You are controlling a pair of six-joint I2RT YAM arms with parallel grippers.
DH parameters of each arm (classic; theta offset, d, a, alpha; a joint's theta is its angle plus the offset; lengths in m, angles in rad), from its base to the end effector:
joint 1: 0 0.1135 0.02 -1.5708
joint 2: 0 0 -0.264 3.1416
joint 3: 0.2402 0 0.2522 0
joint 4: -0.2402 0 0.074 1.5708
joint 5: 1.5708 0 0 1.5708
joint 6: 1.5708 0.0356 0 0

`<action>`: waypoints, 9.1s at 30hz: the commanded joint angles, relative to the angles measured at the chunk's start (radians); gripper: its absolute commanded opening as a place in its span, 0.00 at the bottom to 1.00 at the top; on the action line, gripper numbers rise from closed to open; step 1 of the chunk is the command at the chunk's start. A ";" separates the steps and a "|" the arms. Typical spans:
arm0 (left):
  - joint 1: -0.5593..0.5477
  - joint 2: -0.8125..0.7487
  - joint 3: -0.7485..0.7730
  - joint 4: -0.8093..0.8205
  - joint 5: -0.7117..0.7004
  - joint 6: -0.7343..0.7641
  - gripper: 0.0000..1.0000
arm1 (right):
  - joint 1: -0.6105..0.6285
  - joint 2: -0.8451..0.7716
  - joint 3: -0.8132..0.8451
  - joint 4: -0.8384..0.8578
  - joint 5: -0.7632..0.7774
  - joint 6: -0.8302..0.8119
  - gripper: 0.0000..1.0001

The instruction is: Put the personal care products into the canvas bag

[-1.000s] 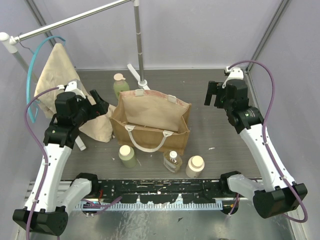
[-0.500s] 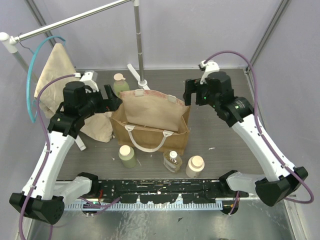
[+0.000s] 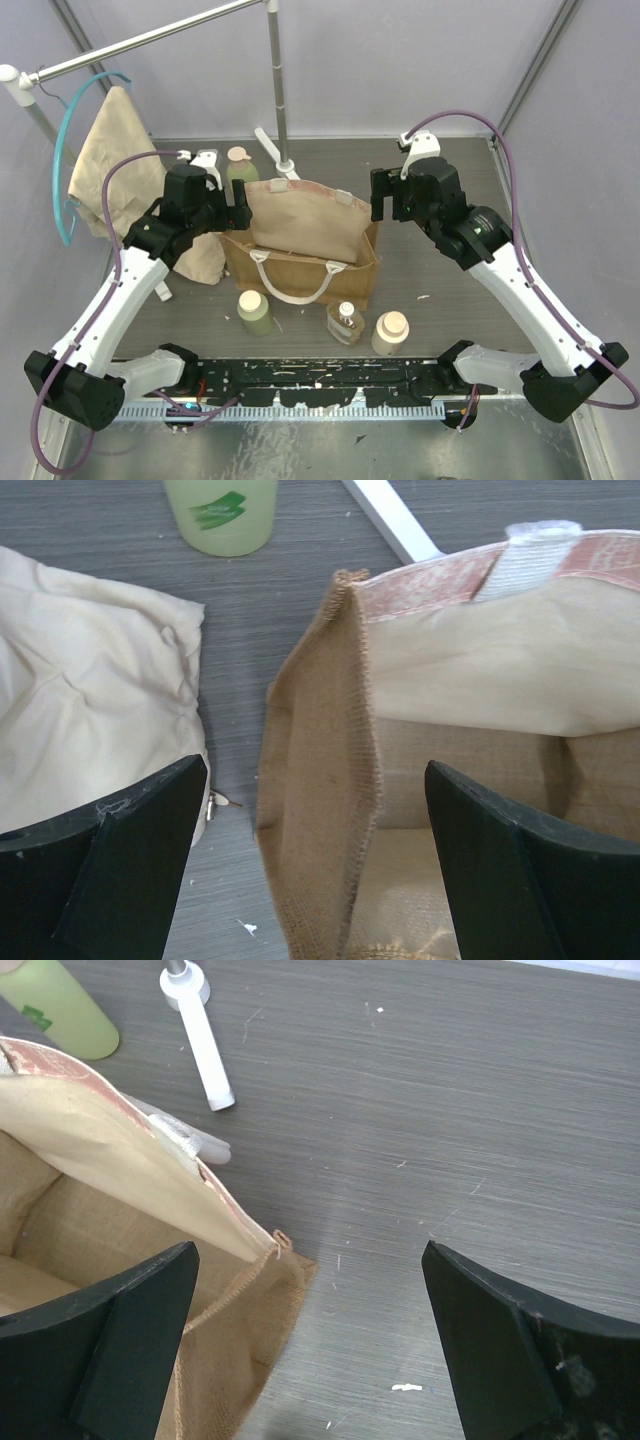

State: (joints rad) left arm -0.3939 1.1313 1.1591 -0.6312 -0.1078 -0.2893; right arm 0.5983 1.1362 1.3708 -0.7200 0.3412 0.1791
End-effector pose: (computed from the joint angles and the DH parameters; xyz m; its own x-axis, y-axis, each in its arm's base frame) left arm 0.2240 -0.0889 0.3571 -0.5877 -0.0629 -0.8066 0.1378 0.9746 -0.1764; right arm 0.1953 0.1187 0.4181 -0.4303 -0.0902 -0.8982 -0.2129 0.9771 0.0039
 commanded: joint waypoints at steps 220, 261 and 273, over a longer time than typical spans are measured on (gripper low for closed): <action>0.061 0.225 0.640 -0.099 0.433 0.032 0.00 | -0.006 0.601 0.405 -0.558 -0.029 0.062 1.00; -0.191 0.112 -0.227 0.368 -0.284 -0.051 0.41 | -0.006 0.600 0.350 -0.524 -0.037 0.019 1.00; -0.212 0.044 -0.261 0.352 -0.302 -0.103 0.84 | -0.006 0.609 0.363 -0.516 -0.046 -0.003 1.00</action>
State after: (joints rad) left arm -0.5953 1.2320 0.8936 -0.3058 -0.3740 -0.3721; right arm 0.5900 1.7603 1.7180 -1.2346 0.2897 0.2031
